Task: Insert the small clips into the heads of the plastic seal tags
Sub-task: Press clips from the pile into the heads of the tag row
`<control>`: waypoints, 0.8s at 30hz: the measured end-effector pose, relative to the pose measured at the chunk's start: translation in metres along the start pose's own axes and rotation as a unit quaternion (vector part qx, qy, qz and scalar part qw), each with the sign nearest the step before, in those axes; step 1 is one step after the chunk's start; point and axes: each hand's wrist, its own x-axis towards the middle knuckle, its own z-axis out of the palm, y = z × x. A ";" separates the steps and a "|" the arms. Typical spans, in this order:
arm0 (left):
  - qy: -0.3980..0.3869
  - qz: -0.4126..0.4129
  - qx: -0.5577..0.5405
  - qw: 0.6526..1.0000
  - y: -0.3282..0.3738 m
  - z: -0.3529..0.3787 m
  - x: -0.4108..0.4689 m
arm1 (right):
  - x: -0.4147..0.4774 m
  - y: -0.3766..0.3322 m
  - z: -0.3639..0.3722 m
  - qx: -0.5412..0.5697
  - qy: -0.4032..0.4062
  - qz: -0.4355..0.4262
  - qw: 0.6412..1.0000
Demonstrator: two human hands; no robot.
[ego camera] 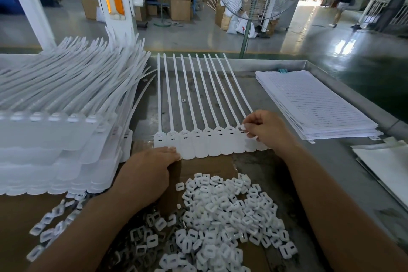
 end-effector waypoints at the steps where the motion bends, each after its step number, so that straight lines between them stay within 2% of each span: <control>1: 0.002 0.000 -0.002 1.000 0.000 0.000 0.000 | 0.005 0.003 0.002 -0.009 0.007 -0.003 1.000; 10: 0.006 0.001 -0.013 1.000 0.000 0.001 -0.002 | 0.027 0.015 0.008 -0.103 -0.013 -0.003 0.995; 17: 0.007 0.003 -0.007 1.000 0.000 0.001 -0.003 | 0.029 0.017 0.014 -0.136 -0.008 -0.017 0.991; 24: 0.005 0.001 -0.003 1.000 0.002 0.000 -0.004 | 0.025 0.017 0.014 -0.085 0.032 -0.021 0.996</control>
